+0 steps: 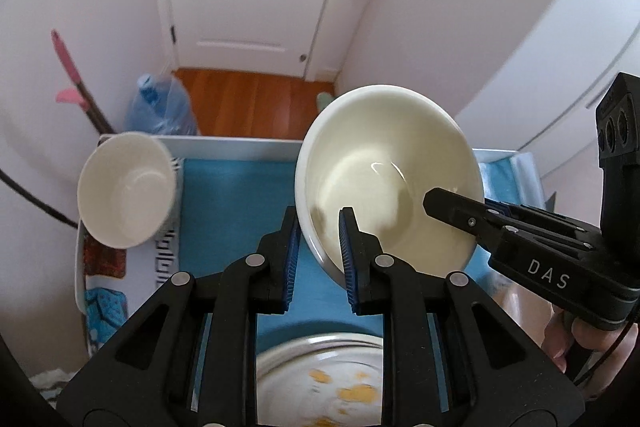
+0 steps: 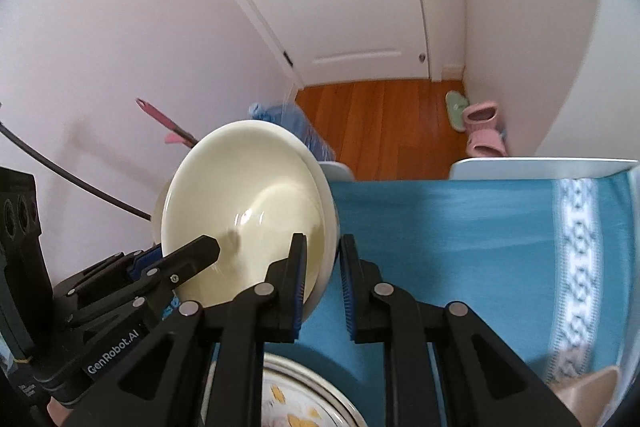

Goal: Organize plates and bowls
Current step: 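Lift the cream bowl and lower it into the taupe bowl, open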

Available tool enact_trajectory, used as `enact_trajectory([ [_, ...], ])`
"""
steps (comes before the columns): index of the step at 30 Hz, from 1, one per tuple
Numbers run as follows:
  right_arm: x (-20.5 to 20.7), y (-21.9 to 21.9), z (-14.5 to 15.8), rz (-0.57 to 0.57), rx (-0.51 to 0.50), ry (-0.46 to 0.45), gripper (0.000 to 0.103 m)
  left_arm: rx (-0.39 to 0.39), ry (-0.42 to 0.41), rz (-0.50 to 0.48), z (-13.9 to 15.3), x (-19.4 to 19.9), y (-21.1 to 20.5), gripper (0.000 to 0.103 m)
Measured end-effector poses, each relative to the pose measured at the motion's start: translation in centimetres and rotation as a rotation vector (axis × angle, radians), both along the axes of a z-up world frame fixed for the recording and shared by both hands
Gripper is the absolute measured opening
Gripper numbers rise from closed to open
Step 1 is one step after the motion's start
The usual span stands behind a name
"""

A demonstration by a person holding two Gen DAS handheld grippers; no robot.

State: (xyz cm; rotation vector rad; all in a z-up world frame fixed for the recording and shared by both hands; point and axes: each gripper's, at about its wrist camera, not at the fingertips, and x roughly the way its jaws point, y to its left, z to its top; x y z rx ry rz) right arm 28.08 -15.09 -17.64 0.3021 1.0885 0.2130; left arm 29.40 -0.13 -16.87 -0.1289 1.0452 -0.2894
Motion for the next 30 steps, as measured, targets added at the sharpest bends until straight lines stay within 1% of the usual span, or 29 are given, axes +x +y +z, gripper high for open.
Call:
enact_trajectory([
  [2, -1.3, -1.7, 1.4, -0.005, 0.000, -0.026, 0.015, 0.003, -0.020, -0.012, 1.4, -1.3, -2.0, 0.017],
  [4, -2.7, -3.5, 2.6, -0.008, -0.003, -0.041, 0.015, -0.012, -0.036, -0.011, 2.7, -2.9, -4.2, 0.017],
  [7, -5.6, -6.7, 4.1, -0.008, -0.030, -0.062, 0.015, -0.016, -0.055, -0.030, 3.8, -5.0, -7.9, 0.017],
  [11, -8.7, -10.7, 4.8, -0.025, -0.053, -0.066, 0.015, -0.032, -0.050, -0.058, 4.1, -7.6, -12.5, 0.017],
  [13, -10.3, -13.1, 4.8, -0.035, -0.066, -0.066, 0.015, -0.052, -0.025, -0.080, 3.5, -9.1, -15.1, 0.017],
  [14, -11.2, -14.1, 4.7, -0.038, -0.073, -0.063, 0.015, -0.057, -0.015, -0.086, 3.1, -9.6, -15.6, 0.017],
  [16, -12.5, -15.6, 4.3, -0.040, -0.086, -0.056, 0.015, -0.061, 0.015, -0.107, 2.0, -11.1, -17.9, 0.017],
  [20, -15.6, -18.2, 2.2, -0.041, -0.111, -0.025, 0.015, -0.041, 0.051, -0.135, -0.2, -13.3, -20.6, 0.017],
  [22, -16.3, -19.0, 1.0, -0.043, -0.109, -0.005, 0.015, -0.026, 0.076, -0.147, -1.5, -14.5, -21.7, 0.017],
  [27, -18.1, -19.7, -2.3, -0.016, -0.120, 0.059, 0.015, 0.027, 0.133, -0.169, -4.0, -16.0, -23.4, 0.017],
  [30, -19.1, -20.4, -4.2, -0.010, -0.103, 0.101, 0.015, 0.055, 0.173, -0.176, -5.9, -16.4, -23.8, 0.017],
])
